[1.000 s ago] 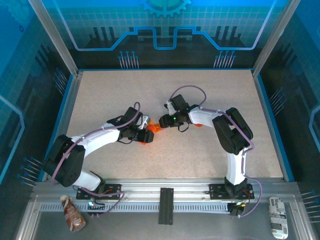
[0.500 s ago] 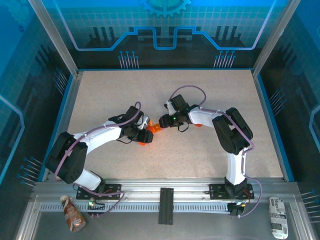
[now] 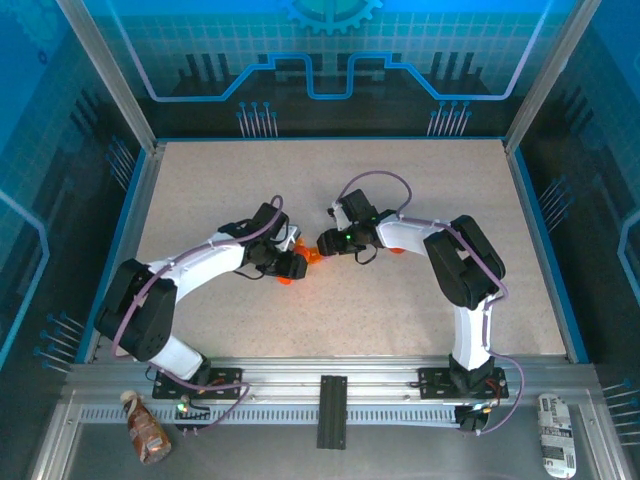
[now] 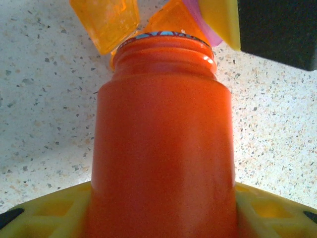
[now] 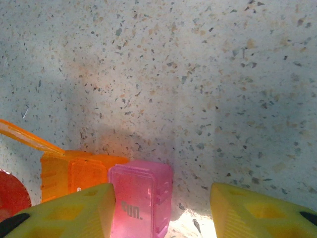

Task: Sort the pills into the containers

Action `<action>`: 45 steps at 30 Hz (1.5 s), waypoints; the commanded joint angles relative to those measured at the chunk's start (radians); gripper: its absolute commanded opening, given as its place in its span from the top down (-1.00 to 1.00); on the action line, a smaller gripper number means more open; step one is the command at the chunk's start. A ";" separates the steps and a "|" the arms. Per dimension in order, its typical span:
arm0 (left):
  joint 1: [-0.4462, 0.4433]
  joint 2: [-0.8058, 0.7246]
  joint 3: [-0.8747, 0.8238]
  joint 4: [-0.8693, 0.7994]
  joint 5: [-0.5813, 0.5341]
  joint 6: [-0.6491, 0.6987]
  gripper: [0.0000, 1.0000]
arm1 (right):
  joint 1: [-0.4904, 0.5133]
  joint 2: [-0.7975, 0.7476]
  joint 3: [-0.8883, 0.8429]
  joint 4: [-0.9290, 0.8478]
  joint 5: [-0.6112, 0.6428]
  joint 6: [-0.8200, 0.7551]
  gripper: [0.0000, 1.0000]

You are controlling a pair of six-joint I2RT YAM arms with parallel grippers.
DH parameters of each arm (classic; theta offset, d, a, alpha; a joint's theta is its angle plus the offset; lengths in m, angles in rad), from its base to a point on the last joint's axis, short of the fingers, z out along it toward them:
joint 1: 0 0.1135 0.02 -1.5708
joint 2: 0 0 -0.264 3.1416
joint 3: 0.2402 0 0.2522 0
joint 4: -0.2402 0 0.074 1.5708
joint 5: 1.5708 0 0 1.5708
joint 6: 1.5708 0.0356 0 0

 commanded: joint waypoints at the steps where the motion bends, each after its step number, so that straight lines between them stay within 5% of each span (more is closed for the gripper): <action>1: 0.009 0.024 0.037 -0.046 0.033 0.022 1.00 | 0.016 0.020 0.006 0.011 0.010 0.013 -0.08; 45: 0.031 0.102 0.143 -0.158 0.053 0.038 1.00 | 0.022 0.022 0.017 0.004 0.012 0.014 -0.08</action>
